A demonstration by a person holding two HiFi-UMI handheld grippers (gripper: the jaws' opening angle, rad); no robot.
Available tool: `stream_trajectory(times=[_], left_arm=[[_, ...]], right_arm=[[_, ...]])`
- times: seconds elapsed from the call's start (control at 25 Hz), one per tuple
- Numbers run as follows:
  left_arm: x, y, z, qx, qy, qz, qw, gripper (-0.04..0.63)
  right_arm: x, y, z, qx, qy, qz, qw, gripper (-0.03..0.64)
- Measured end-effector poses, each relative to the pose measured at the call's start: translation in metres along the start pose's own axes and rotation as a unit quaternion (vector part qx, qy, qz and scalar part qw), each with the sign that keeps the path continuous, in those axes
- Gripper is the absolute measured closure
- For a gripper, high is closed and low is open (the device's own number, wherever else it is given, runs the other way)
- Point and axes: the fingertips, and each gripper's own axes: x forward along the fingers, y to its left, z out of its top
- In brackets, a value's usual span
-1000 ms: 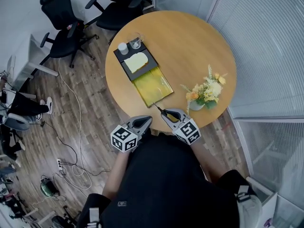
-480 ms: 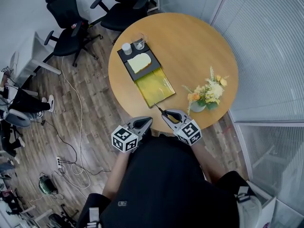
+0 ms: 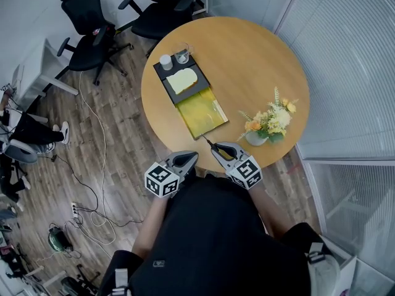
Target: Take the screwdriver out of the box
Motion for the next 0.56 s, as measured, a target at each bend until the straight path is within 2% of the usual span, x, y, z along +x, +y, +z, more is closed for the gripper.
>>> stream_trajectory(times=[0.56], left_arm=[[-0.011, 0.007, -0.001, 0.001, 0.002, 0.001, 1.0000, 0.589]], right_arm=[[0.010, 0.004, 0.002, -0.002, 0.008, -0.003, 1.000, 0.555]])
